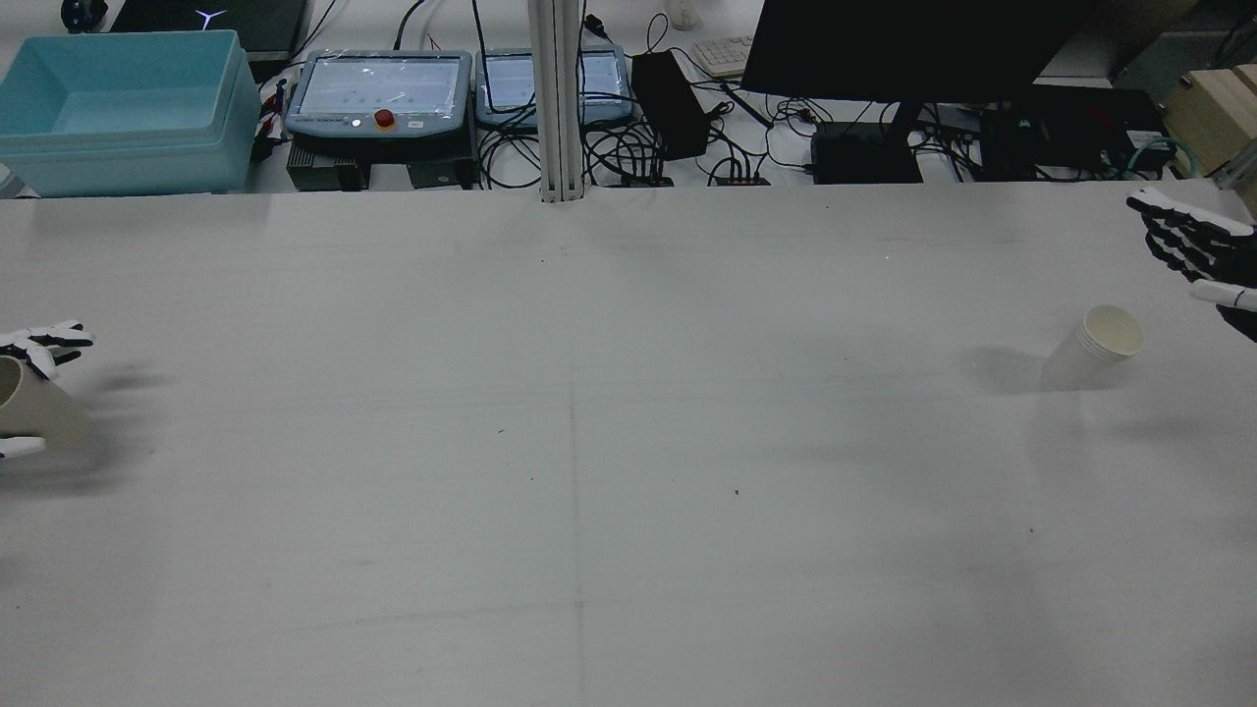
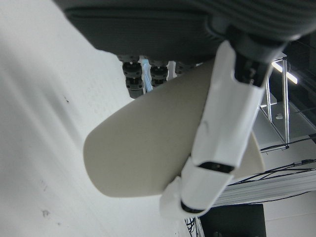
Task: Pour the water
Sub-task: 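Move the right hand toward the white paper cup farther out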
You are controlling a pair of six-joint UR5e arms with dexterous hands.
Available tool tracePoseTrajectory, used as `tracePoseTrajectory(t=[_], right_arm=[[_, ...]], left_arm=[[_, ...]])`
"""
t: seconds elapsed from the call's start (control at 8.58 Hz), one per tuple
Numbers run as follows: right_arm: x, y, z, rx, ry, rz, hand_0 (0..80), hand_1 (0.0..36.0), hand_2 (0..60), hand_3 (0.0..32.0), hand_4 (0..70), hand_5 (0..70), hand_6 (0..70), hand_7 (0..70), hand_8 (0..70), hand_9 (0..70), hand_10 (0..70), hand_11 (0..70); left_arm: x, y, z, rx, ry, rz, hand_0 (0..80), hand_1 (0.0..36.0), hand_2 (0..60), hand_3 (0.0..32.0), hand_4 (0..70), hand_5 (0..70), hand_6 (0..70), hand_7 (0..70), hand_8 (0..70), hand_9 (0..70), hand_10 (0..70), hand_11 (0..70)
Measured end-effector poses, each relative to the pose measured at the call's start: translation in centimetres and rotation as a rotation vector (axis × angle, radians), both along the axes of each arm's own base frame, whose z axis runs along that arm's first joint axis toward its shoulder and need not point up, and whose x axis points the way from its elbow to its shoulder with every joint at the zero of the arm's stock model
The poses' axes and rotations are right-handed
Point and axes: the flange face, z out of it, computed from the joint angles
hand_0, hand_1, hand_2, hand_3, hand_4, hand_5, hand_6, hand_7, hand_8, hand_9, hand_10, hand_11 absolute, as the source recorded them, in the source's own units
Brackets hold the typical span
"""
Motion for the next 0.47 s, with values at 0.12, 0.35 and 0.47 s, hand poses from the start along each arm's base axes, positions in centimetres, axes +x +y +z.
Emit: tracePoseTrajectory(t=[0.12,0.35,0.47], right_arm=[[-0.1,-0.2,5.5,-0.014,0.002,0.003,47.2,15.5,20.8,0.0,15.3,16.3,1.1,10.3,0.0,0.6,0.0,0.0],[0.7,1.3,18.5,-0.043,-0.039,0.010,47.8,16.5,21.2,0.0,16.2,17.1,1.5,9.7,0.0,0.5,0.0,0.0],[1.5,2.2,24.1,-0.069,-0.055,0.021,48.1,16.7,21.1,0.0,18.5,18.6,2.3,10.5,0.0,0.7,0.0,0.0]], left_arm=[[0.0,0.0,-1.2,-0.020,0.026,0.008,80.0,36.0,60.0,0.0,70.0,70.0,23.3,23.0,10.7,10.8,9.5,17.2],[0.1,0.0,-3.4,-0.061,0.070,0.021,80.0,36.0,60.0,0.0,70.0,70.0,24.2,23.3,10.9,10.9,9.6,17.4],[0.2,0.1,-4.9,-0.073,0.083,0.025,80.0,36.0,60.0,0.0,70.0,70.0,24.4,23.3,10.9,10.9,9.6,17.4]])
